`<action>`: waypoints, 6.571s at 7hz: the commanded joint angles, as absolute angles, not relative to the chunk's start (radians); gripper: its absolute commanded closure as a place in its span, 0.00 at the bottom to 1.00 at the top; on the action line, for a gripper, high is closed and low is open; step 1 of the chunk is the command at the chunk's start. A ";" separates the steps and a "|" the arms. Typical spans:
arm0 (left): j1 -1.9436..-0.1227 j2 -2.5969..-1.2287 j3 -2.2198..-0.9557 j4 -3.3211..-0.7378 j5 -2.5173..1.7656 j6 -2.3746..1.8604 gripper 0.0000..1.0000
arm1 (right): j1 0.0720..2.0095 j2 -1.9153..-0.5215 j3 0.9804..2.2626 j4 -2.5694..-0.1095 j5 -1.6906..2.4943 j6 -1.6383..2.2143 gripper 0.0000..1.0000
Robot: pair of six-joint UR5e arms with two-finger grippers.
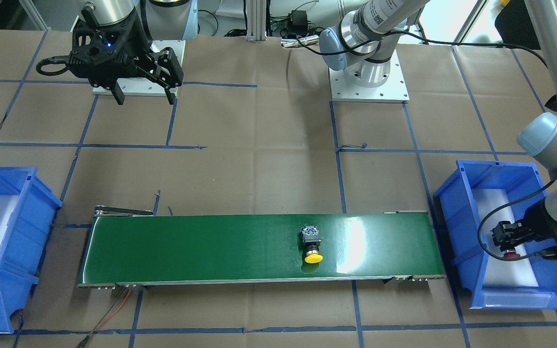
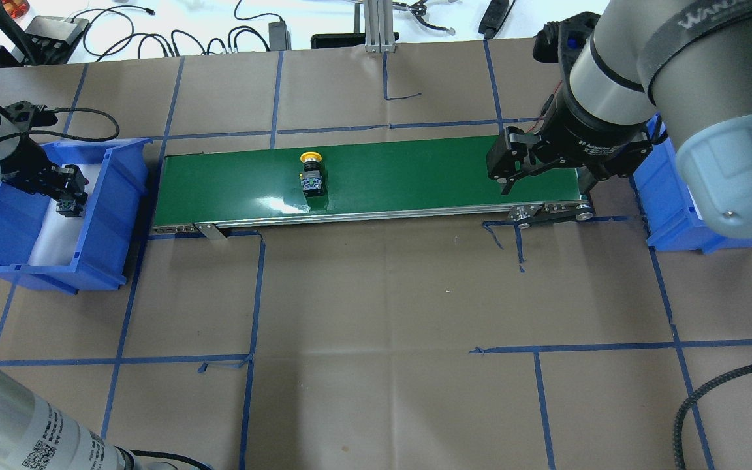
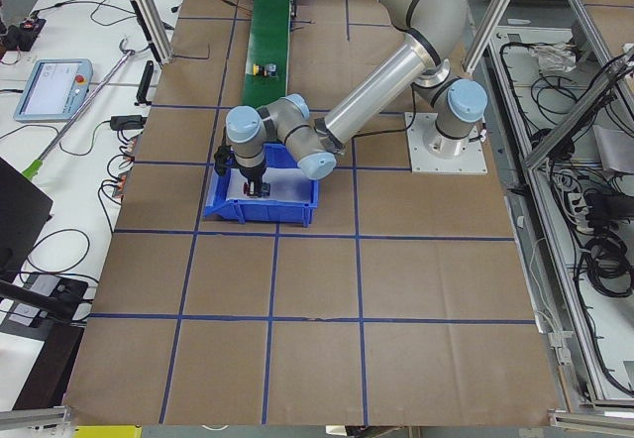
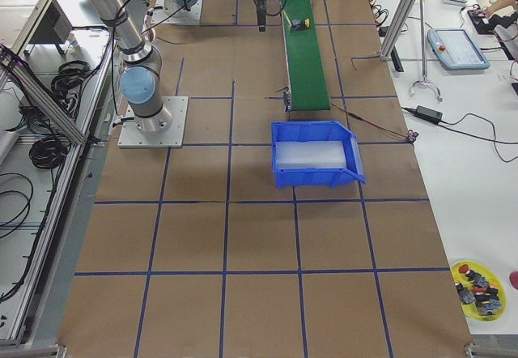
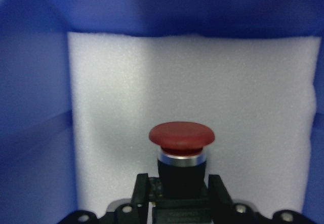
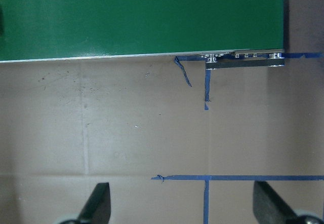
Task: Transport two buttons from left to right
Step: 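Grasp the red-capped button with the left gripper and lift it, then place the red button on the conveyor and open the left gripper, then lower the right gripper onto the yellow button on the belt and grasp it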
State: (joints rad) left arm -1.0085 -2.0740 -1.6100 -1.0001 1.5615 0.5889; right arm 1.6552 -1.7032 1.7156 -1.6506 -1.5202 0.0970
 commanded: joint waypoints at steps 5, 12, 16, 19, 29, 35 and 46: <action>-1.019 -1.924 -1.393 -1.410 1.566 0.583 1.00 | 1.655 -1.701 1.715 -1.651 -1.520 0.098 0.00; -1.280 -1.853 -1.482 -1.408 1.568 0.286 1.00 | 1.657 -1.700 1.717 -1.651 -1.520 0.098 0.00; -1.367 -1.890 -1.535 -1.352 1.568 0.140 1.00 | 1.657 -1.701 1.715 -1.637 -1.520 0.098 0.00; -1.367 -1.959 -1.710 -0.998 1.572 0.141 0.99 | 1.657 -1.695 1.718 -1.635 -1.522 0.098 0.00; -1.368 -1.844 -1.635 -1.215 1.563 0.137 0.00 | 1.657 -1.697 1.718 -1.635 -1.522 0.098 0.00; -1.477 -1.643 -1.620 -1.497 1.537 0.051 0.00 | 1.651 -1.568 1.730 -1.926 -1.520 0.100 0.00; -1.511 -1.646 -1.536 -1.620 1.540 -0.025 0.00 | 1.641 -1.172 1.701 -2.154 -1.519 0.115 0.00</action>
